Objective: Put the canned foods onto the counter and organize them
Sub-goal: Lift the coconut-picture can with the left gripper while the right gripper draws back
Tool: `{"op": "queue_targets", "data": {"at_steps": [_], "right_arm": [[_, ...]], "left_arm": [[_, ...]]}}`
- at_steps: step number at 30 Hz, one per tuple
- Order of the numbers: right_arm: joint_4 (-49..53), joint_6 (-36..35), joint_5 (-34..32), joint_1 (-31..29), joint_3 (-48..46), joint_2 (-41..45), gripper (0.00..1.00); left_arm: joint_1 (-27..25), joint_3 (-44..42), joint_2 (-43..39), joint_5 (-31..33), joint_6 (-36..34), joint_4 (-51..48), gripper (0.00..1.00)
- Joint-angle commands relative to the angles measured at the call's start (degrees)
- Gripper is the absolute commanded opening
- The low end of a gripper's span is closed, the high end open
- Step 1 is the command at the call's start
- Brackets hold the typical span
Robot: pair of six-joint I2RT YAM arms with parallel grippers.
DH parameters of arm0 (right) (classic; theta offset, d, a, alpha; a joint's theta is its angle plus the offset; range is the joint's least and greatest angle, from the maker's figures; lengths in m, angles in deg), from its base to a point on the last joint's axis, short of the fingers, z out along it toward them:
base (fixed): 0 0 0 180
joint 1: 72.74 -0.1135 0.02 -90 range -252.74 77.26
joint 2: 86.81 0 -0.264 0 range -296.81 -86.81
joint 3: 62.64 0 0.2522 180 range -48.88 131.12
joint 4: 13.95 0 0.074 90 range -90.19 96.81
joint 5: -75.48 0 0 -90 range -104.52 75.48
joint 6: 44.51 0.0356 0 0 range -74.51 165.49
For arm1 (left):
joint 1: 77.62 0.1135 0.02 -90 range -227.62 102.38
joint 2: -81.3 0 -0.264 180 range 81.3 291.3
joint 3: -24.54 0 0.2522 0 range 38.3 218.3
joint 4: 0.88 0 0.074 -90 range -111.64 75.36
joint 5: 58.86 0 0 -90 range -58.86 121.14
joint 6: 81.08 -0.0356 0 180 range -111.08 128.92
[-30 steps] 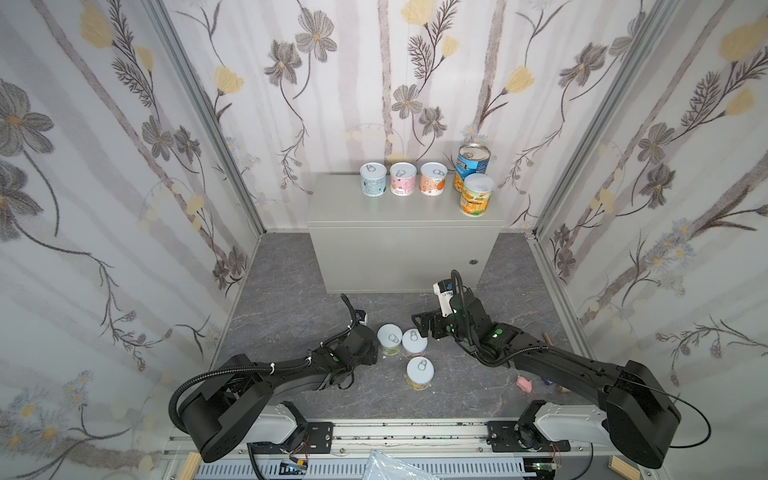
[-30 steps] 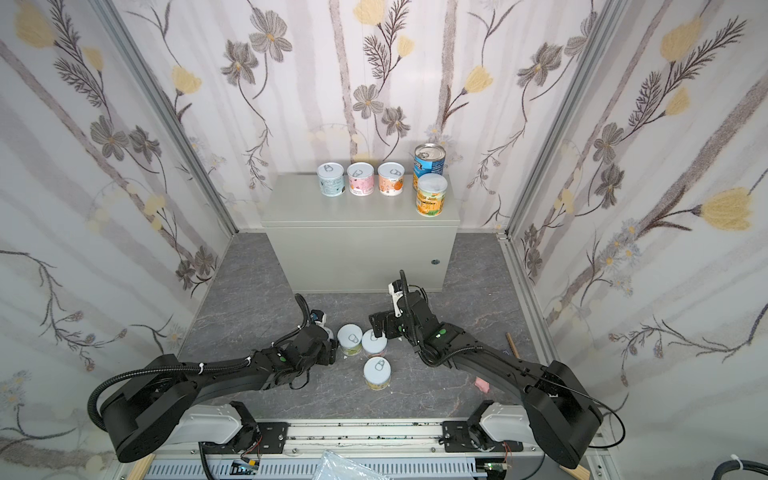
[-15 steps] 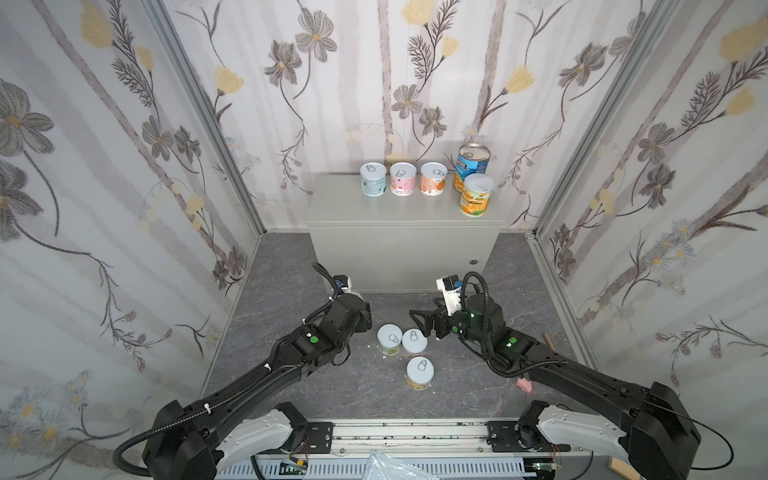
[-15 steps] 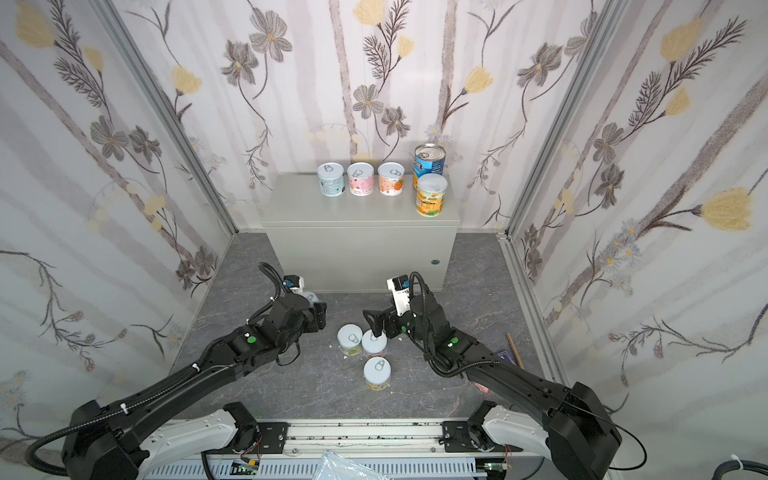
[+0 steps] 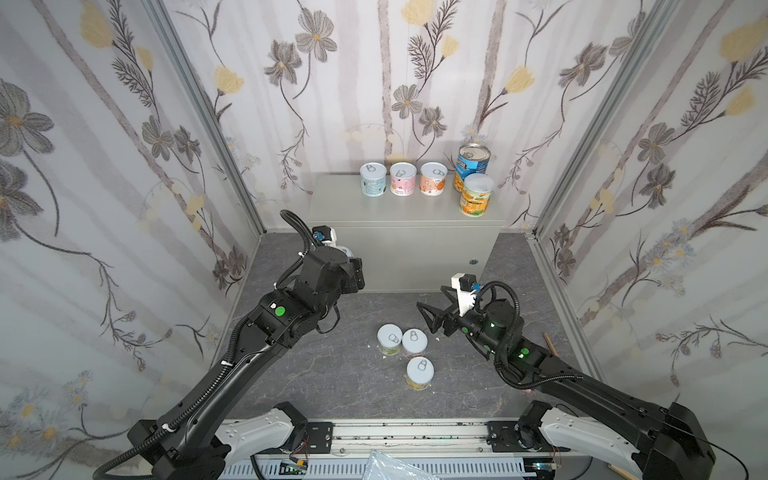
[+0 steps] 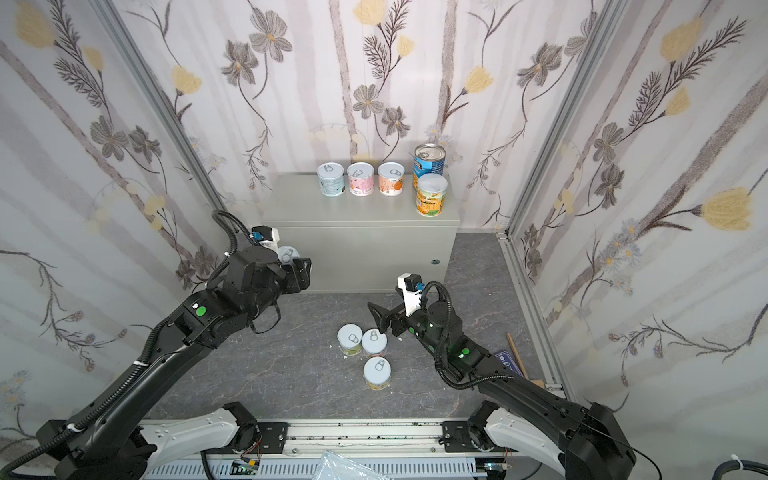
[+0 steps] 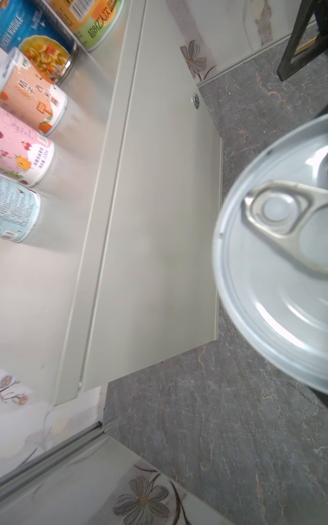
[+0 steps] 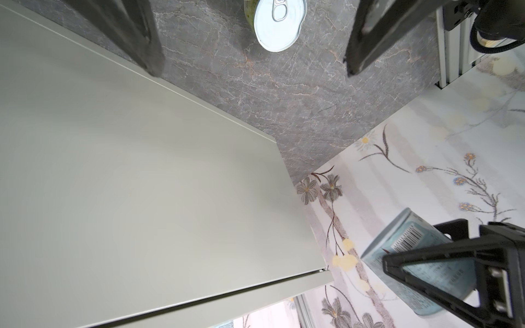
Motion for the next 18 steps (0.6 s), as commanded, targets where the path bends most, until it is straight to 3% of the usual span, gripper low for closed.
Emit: {"op": "queue_targets", "data": {"at_steps": [1,8,18], "right_arm": [[-3.09,-0.81,-3.38,-0.01,-0.81,1.1,1.0],[-6.37,-0.78,-3.82,0.07,-2.05,2.69,1.0],[-7.93,0.1,-7.85,0.0,-5.93,7.24,1.0]], "left_arm": [[0.57,3.75,1.39,2.97,-2.49,-1.92,0.0],[1.46,10.27,6.81,2.75,-7.64,5.76,0.0],[4.65,19.48,15.37,7.06,-13.12,7.53,0.0]]}}
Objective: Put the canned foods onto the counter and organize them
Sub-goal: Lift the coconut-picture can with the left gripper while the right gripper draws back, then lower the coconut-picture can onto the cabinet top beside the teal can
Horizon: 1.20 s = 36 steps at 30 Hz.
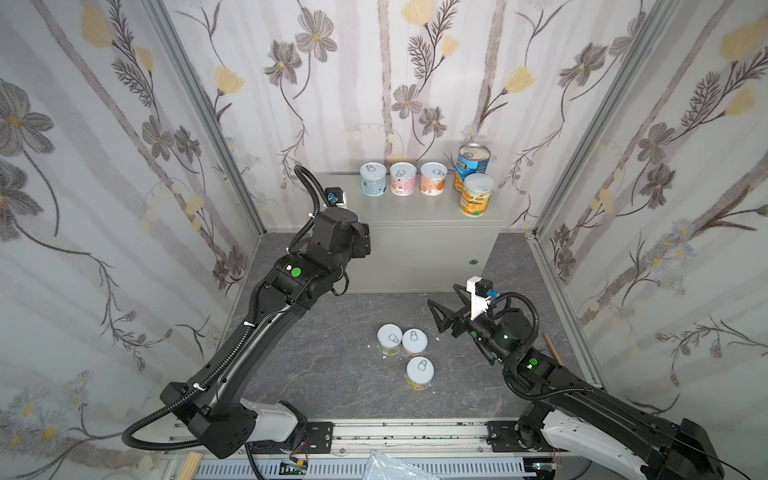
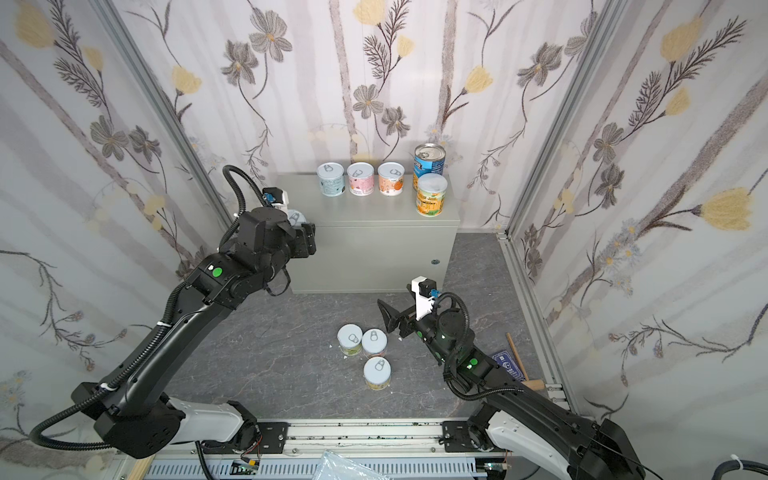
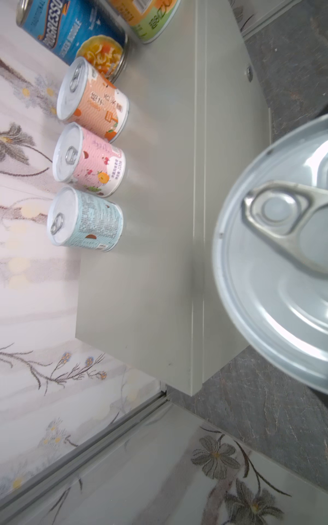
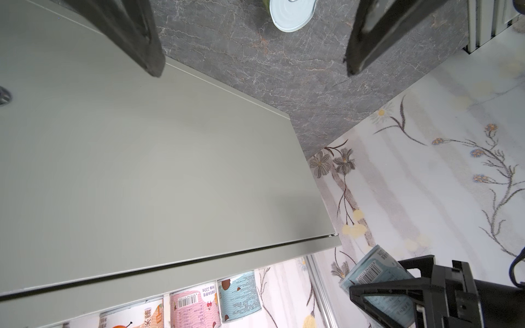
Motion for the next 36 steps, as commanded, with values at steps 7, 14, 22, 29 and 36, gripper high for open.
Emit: {"op": "queue_targets", "data": {"at_steps": [7,14,22,29,36], "right_arm": [[-3.39,0.85,-3.45,-0.02,-0.96,1.27,1.0],[-3.09,1.37,-4.51,-0.03,-0.96,1.38,1.0],[-1.58,3.01,-7.31,0.04,-1.23,1.54,1.0],[-2.23,3.14,-9.03,0.07,-2.26,2.29,1.0],[-3.54,3.75,-9.51,0.01,-3.03,2.34,1.0]], "left_arm": [[4.92,11.08,9.23,0.96,-1.19,1.31,0.0],[7.1,21.69,18.55,-1.18,-0.69,-3.99,0.0],[9.69,34.48,27.99,-6.28,1.09,-11.13,0.0],[11.73,45.08,34.65,-8.57,1.75,-18.33,0.0],[14.9,48.95,37.3,-11.59,2.98,-21.46,0.0]]}}
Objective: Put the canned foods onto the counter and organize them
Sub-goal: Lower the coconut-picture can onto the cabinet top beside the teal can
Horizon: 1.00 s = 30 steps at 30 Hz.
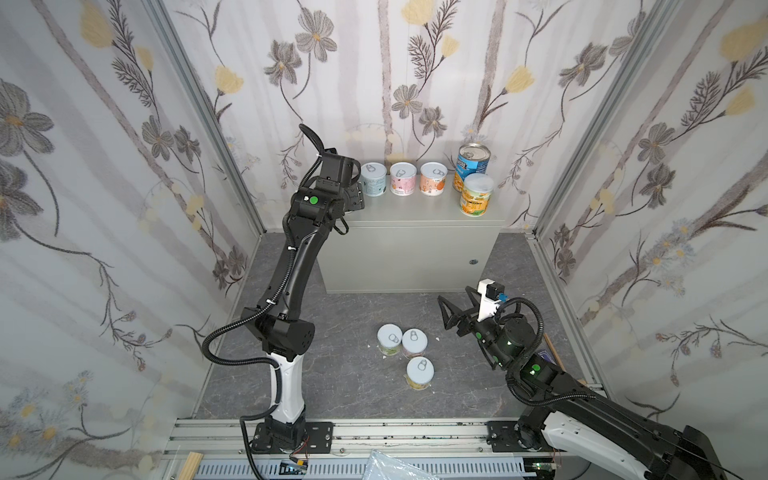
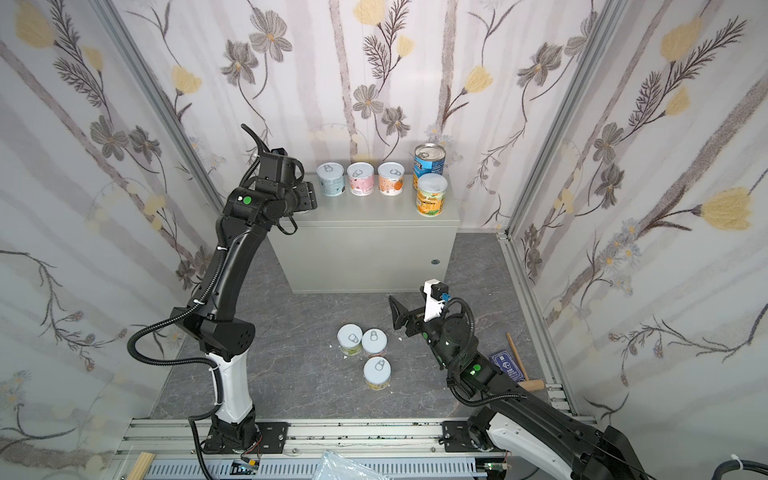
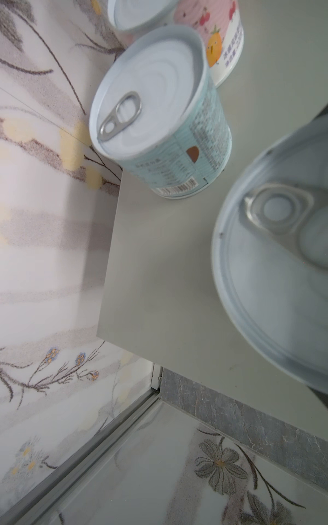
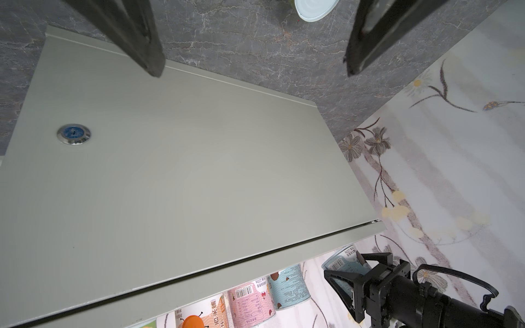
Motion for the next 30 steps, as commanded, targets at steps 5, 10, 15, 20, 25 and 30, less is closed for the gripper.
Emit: {"op": "queue_targets", "data": {"at_steps": [5,10,15,20,25,30], "right_arm": [[-2.94,0.76,-1.63,0.01,-0.06,0.23,1.0],[-2.67,0.98,-2.4,-0.03,-0.14,0.22,1.0],[-2.87,1.46,-2.49,0.03,-0.06,-0.07,1.0],[-2.98,1.71,-2.53,0.04,0.07,-0.41,1.0],[-2.53,2.25,-2.81,0.02,0.05,-0.25,1.0],[-2.08,2.78,-3.28,0.04,-0.15,0.04,1.0]], "left_arm": [[2.55,2.51,1.77,-1.95,0.61,-1.7,0.0],[2.73,4.63,3.61,-4.57,-0.6,-2.89,0.19],[2.78,4.82,4.16,-4.4,-1.33,-2.3,0.64],[2.76,5.78,4.5,-4.8,-2.43,-0.02,0.86],[2.73,9.3,6.39,-4.31,-3.96,-0.12,0.95],[2.78,9.84,5.3,-6.02,-4.92,0.23,0.98]]}}
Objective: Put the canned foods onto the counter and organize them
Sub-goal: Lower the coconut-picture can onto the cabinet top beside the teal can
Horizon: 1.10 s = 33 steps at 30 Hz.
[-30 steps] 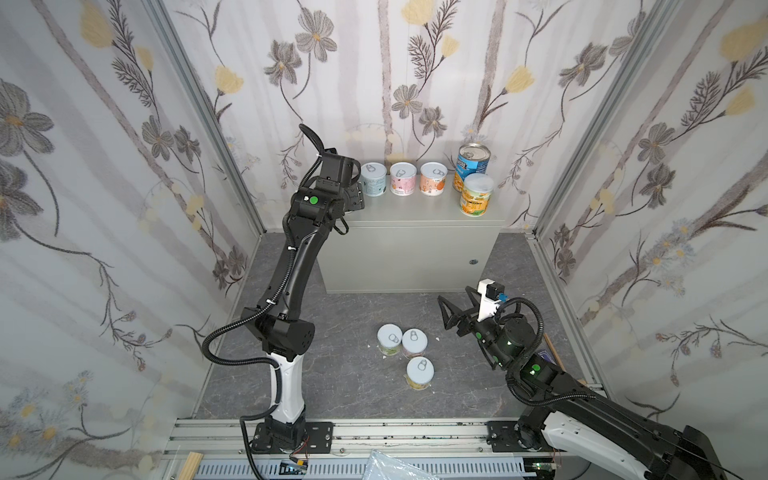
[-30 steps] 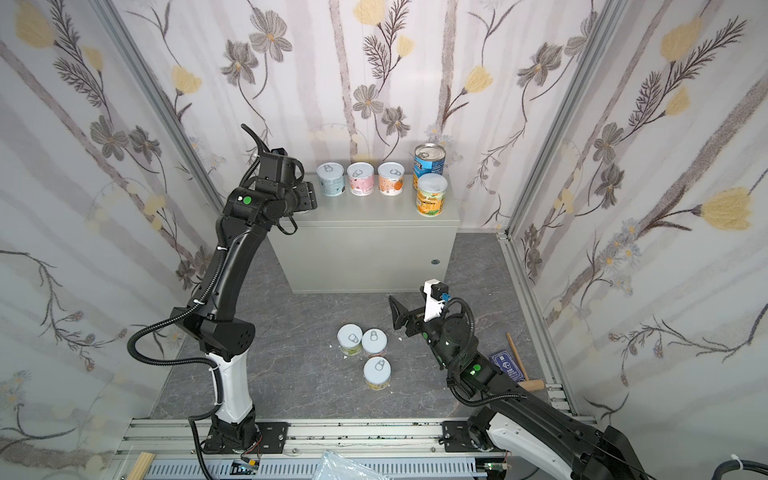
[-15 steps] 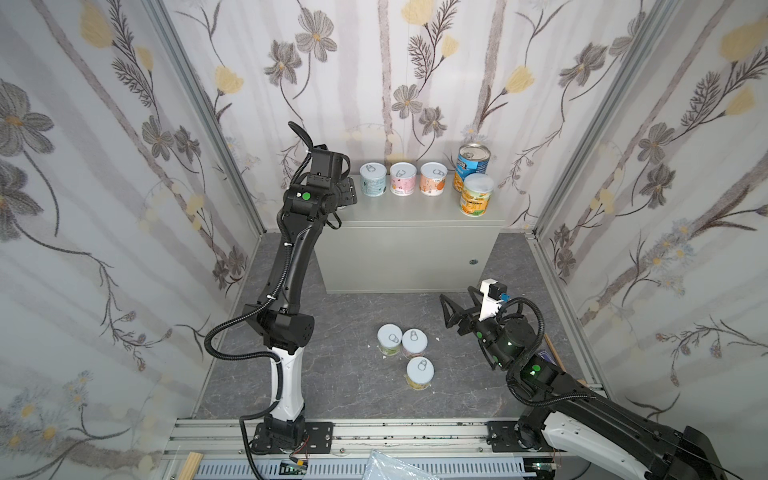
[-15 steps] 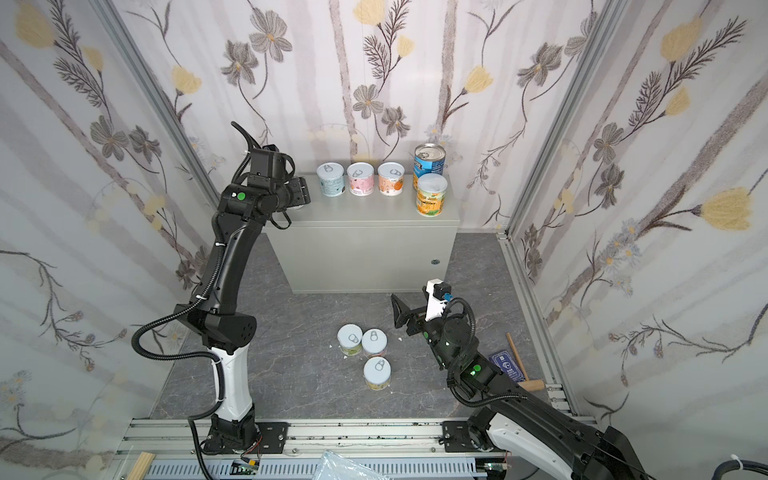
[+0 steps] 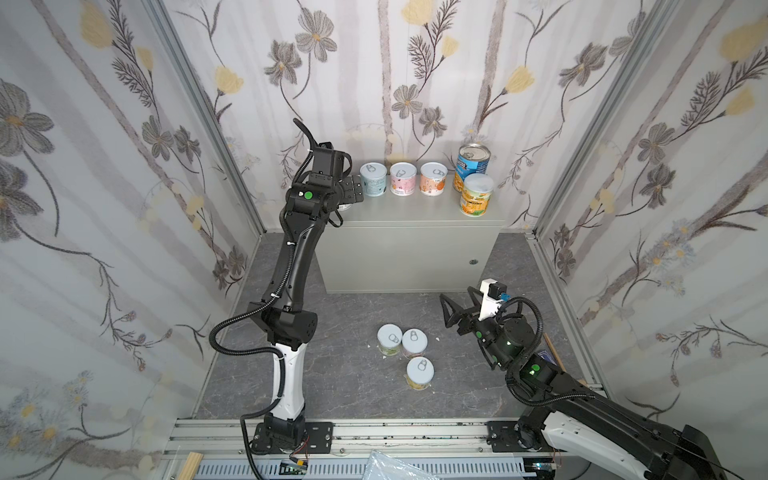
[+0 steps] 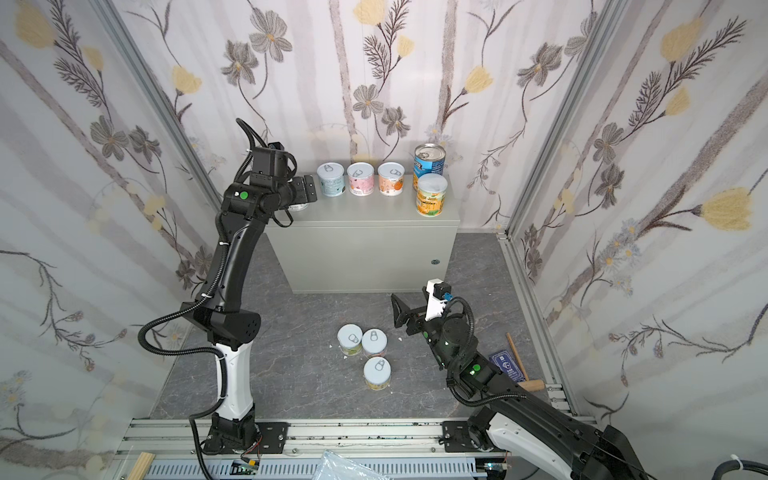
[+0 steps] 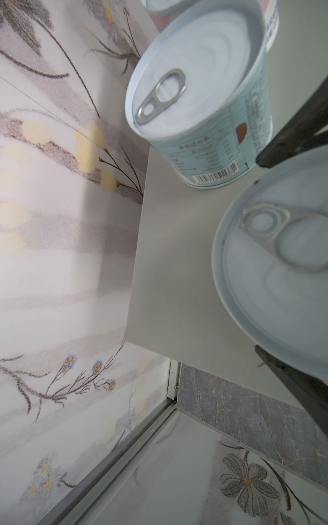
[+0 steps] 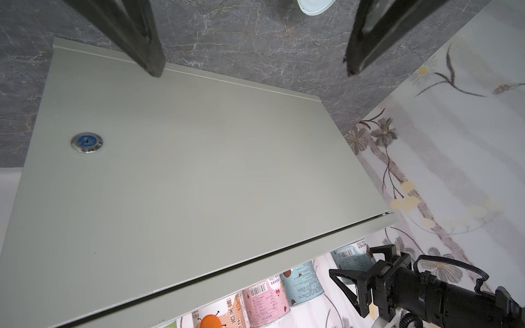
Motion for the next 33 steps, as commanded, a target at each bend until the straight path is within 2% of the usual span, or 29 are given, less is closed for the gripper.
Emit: {"op": "queue_targets", "data": {"at_steps": [1,5,14,26,29,33], "right_arm": [[-1.97,0.95,-1.03,0.04,-0.03,0.1,1.0],[-2.3,1.29,-1.33,0.04,-0.08,-0.31,1.0],[-2.45,1.58,-0.78,0.02,0.18,-1.13,1.0],[-2.3,2.1,-0.37,0.02,0.19,-1.62,1.0],[-2.53,2.14,-0.37,0.05,0.3,-1.93,1.0],[-2.69,2.2,-0.01,0.01,0.57,-2.62,1.0]], "left_arm": [[-0.02,0.55,-1.42,-2.03,-1.46,0.37,0.99],[-0.09,-1.3,-4.17,-2.31,-1.87,0.01,1.0],[-0.61,-11.65,-10.78,-2.48,-2.98,3.34,1.0],[-1.47,-30.47,-22.05,0.79,-4.03,15.07,0.99],[-1.52,-37.07,-25.87,1.63,-3.13,19.01,0.87],[-1.49,-43.63,-29.29,-0.9,-2.08,23.08,0.65]]}}
